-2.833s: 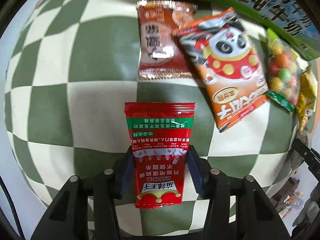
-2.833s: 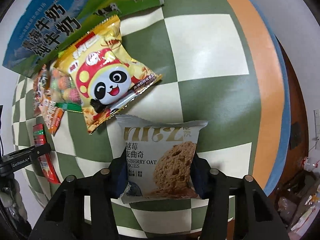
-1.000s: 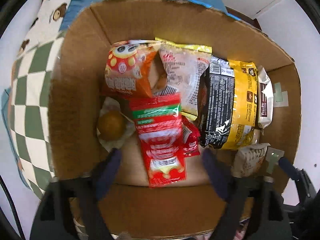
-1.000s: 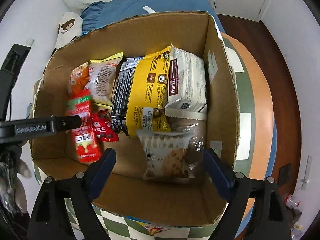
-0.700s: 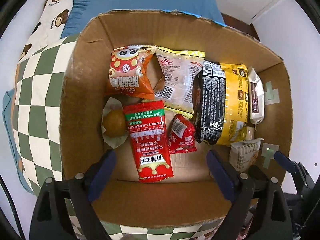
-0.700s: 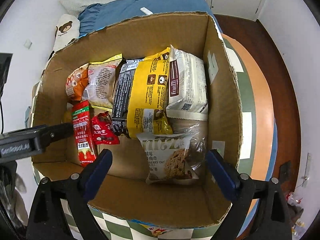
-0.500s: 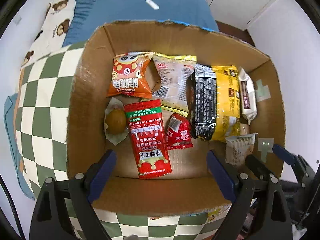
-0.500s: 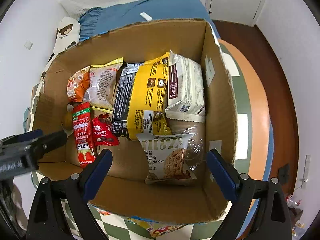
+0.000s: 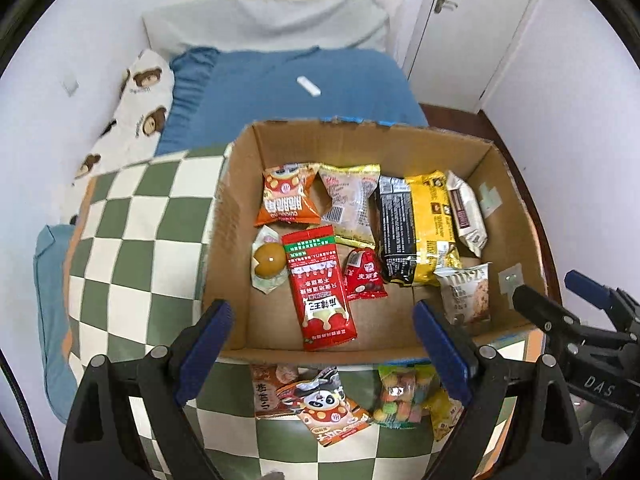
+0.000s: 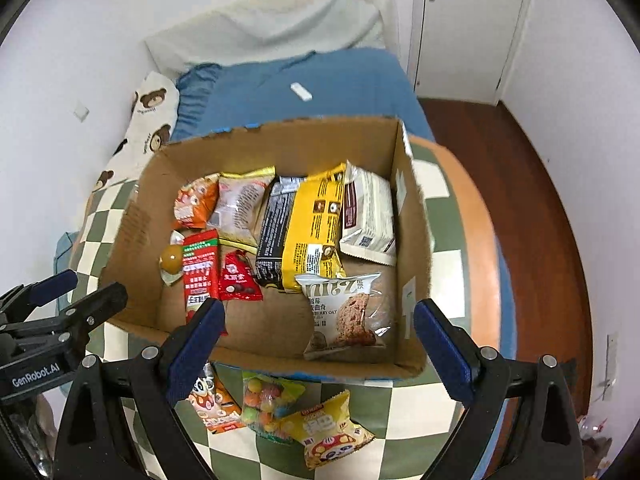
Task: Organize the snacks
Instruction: 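Lift both tools out of the box toward the remaining snacks, then grasp the panda-print orange bag with the left tool while the right tool grasps the yellow Guoba bag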
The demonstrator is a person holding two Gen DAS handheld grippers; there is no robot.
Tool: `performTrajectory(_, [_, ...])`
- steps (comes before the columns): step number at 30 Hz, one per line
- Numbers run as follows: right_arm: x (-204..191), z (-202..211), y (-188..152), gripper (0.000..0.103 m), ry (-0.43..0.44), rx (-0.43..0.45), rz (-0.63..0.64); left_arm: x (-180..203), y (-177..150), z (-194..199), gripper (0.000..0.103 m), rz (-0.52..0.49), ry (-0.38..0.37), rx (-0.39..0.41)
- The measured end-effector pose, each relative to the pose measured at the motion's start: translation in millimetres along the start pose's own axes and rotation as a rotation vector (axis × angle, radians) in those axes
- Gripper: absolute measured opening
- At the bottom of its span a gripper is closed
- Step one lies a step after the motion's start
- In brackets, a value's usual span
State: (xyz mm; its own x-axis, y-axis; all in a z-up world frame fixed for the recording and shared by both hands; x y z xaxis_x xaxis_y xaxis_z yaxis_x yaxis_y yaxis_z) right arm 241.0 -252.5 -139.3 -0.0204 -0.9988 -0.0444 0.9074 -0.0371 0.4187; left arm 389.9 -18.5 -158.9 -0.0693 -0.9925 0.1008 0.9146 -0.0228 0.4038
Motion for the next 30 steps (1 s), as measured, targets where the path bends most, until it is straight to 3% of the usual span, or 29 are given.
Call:
performTrajectory(10, [-12,62,-21,0.097,0.012,0.118,0.023,8,-19,64,0.092,-0.040,0.024,0.166])
performTrajectory(17, [-18,85,-43,0.097,0.077,0.153,0.005,6,-40,72,0.092,-0.006,-0.004,0.156])
performTrajectory(19, [-13,81,-51,0.089,0.070,0.154,0.003,5,-49,64,0.092,0.007,-0.006,0.130])
performTrajectory(21, [-7,68,-63,0.063,0.100,0.118,-0.017,3,-68,44,0.092,0.034,-0.022,0.057])
performTrajectory(30, [23,-18,-131,0.064,0.154,-0.107,-0.123,10,-152,-90,0.092,0.174,-0.110,-0.337])
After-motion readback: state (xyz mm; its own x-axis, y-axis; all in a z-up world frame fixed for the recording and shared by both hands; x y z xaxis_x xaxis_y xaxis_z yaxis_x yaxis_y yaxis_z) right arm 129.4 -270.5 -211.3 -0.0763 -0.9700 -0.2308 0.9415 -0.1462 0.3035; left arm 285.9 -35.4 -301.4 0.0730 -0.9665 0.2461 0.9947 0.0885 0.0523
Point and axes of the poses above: each gripper's, at about its wrist camera, not at the fingertips, and z roughly against the way its jaws point, x to its right, y to its top, the point moved 8 cm from there along -z, roughly the way its jaws point, and after that the axes turned 1 degree about -y, right-handed, at the moved point
